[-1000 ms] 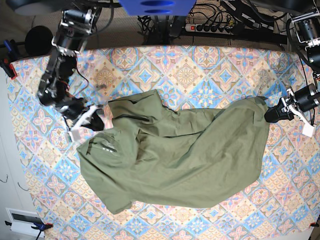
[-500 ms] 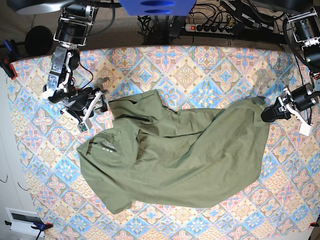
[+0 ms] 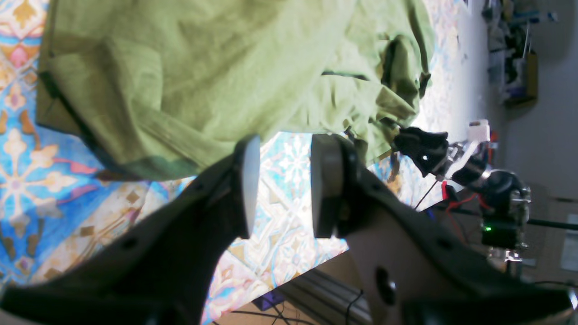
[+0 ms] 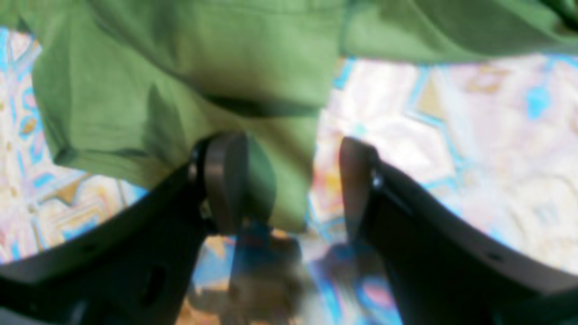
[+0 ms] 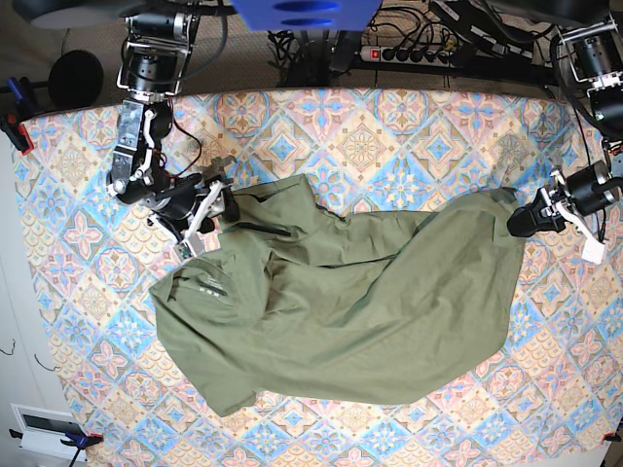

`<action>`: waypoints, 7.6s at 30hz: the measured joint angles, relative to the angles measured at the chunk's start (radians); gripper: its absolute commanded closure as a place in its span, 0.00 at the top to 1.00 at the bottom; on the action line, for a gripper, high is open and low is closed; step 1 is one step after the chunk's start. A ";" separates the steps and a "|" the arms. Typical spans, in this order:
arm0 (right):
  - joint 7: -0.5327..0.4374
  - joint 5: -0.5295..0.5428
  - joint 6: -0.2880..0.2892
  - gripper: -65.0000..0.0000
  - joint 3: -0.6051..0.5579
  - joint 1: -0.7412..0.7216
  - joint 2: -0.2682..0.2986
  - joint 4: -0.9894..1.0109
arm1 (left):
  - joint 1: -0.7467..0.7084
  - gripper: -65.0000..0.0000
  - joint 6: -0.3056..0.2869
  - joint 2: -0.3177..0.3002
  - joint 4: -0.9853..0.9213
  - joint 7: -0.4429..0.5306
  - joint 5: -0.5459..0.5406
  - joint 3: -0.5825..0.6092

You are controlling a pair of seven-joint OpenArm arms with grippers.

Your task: Layout the t-shirt on the table in an organized manner, then fold the t-shirt properly

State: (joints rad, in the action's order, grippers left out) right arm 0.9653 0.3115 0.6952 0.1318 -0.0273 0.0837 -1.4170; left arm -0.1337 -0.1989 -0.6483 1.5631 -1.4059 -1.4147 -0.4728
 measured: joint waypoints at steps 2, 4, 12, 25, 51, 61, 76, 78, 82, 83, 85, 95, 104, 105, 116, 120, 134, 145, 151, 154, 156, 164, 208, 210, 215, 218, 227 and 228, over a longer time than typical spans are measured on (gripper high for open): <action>-0.010 0.004 -0.001 0.46 -0.013 -0.002 0.000 0.014 | 0.000 0.29 0.000 -0.001 0.000 0.000 0.001 0.000; -0.009 0.003 -0.001 0.38 -0.029 -0.003 0.000 0.017 | 0.000 0.29 0.000 -0.002 0.000 0.000 0.002 0.000; 0.080 0.019 0.000 0.01 -0.017 0.013 -0.021 -0.040 | 0.000 0.29 0.000 -0.002 0.000 0.000 0.001 0.000; 0.220 0.475 0.000 0.01 0.377 0.294 0.113 -0.351 | -0.002 0.29 0.000 -0.003 -0.002 0.000 0.004 0.000; 0.233 0.509 0.000 0.01 0.465 0.608 0.102 -0.480 | -0.242 0.59 0.007 -0.003 -0.002 0.004 0.005 -0.003; 0.229 0.515 0.000 0.01 0.465 0.605 0.100 -0.477 | -0.190 0.57 0.014 0.105 -0.159 0.003 0.154 -0.007; 0.251 0.507 0.000 0.01 0.466 0.535 0.098 -0.473 | -0.133 0.58 -0.001 0.206 -0.141 0.021 0.296 -0.008; 0.247 0.508 0.000 0.01 0.466 0.531 0.099 -0.473 | -0.132 0.57 -0.001 0.208 -0.141 0.019 0.301 -0.008; 0.236 0.513 0.000 0.01 0.466 0.527 0.101 -0.474 | -0.135 0.55 -0.001 0.217 -0.141 0.025 0.305 -0.010; 0.237 0.507 0.000 0.01 0.466 0.529 0.102 -0.474 | -0.138 0.51 -0.001 0.220 -0.140 0.026 0.320 -0.011; 0.238 0.509 0.000 0.01 0.466 0.529 0.101 -0.473 | -0.146 0.42 -0.003 0.236 -0.135 0.044 0.359 -0.021; 0.236 0.509 0.000 0.01 0.466 0.529 0.101 -0.474 | -0.192 0.00 -0.012 0.238 -0.134 0.057 0.370 -0.029; 0.235 0.509 0.000 0.01 0.466 0.528 0.102 -0.474 | -0.263 0.00 -0.008 0.197 -0.139 0.014 0.278 -0.072; 0.233 0.509 0.000 0.01 0.466 0.528 0.102 -0.474 | -0.280 0.00 -0.007 0.177 -0.140 0.014 0.265 -0.073; 0.237 0.509 0.000 0.01 0.466 0.529 0.100 -0.474 | -0.288 0.51 0.000 0.110 -0.143 0.011 0.198 -0.075; 0.237 0.509 0.000 0.01 0.466 0.529 0.100 -0.474 | -0.308 0.61 -0.001 0.113 -0.143 0.012 0.175 -0.075; 0.237 0.512 0.000 0.01 0.466 0.526 0.099 -0.474 | -0.300 0.62 0.010 0.126 -0.146 0.005 0.245 -0.199; 0.237 0.513 0.000 0.01 0.466 0.526 0.100 -0.474 | -0.220 0.53 -0.003 0.185 -0.137 0.034 0.326 -0.112; 0.237 0.513 0.000 0.01 0.466 0.526 0.100 -0.474 | -0.223 0.00 -0.006 0.204 -0.140 0.010 0.328 -0.095; 0.237 0.513 0.000 0.01 0.466 0.527 0.102 -0.474 | -0.223 0.00 -0.004 0.175 -0.141 0.003 0.334 -0.094; 0.237 0.513 0.000 0.01 0.466 0.527 0.102 -0.474 | -0.209 0.00 -0.004 0.163 -0.142 0.002 0.335 -0.095; 0.298 0.538 0.011 0.01 0.623 0.415 0.103 -0.474 | -0.072 0.00 0.000 0.175 -0.144 -0.013 0.237 -0.172; 0.192 0.746 -0.007 0.01 0.149 -0.928 0.634 0.287 | 1.313 0.00 -0.086 0.093 -0.686 0.032 0.176 0.244; 0.257 0.723 -0.010 0.01 0.233 -0.737 0.600 0.237 | 1.175 0.00 -0.068 0.044 -0.633 0.008 0.163 0.240; 0.264 0.752 -0.006 0.01 0.364 -0.368 0.562 0.047 | 0.867 0.00 -0.061 0.006 -0.538 0.010 0.060 0.250; 0.241 0.811 0.004 0.01 0.414 -0.216 0.546 -0.063 | 0.682 0.00 -0.079 -0.037 -0.405 -0.018 0.000 0.208; 0.255 0.787 0.003 0.01 0.183 -0.032 0.392 -0.190 | 0.220 0.00 -0.077 -0.121 -0.232 0.001 -0.056 -0.073; 0.253 0.752 0.003 0.02 0.157 -0.032 0.383 -0.192 | 0.168 0.00 -0.074 -0.129 -0.229 -0.003 -0.043 -0.119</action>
State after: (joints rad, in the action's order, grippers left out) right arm 1.2186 1.0637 0.6979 0.2890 -0.0589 0.4664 -1.6089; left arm 0.0341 -0.2726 -0.7776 1.3346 -1.4090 -1.4578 -0.5915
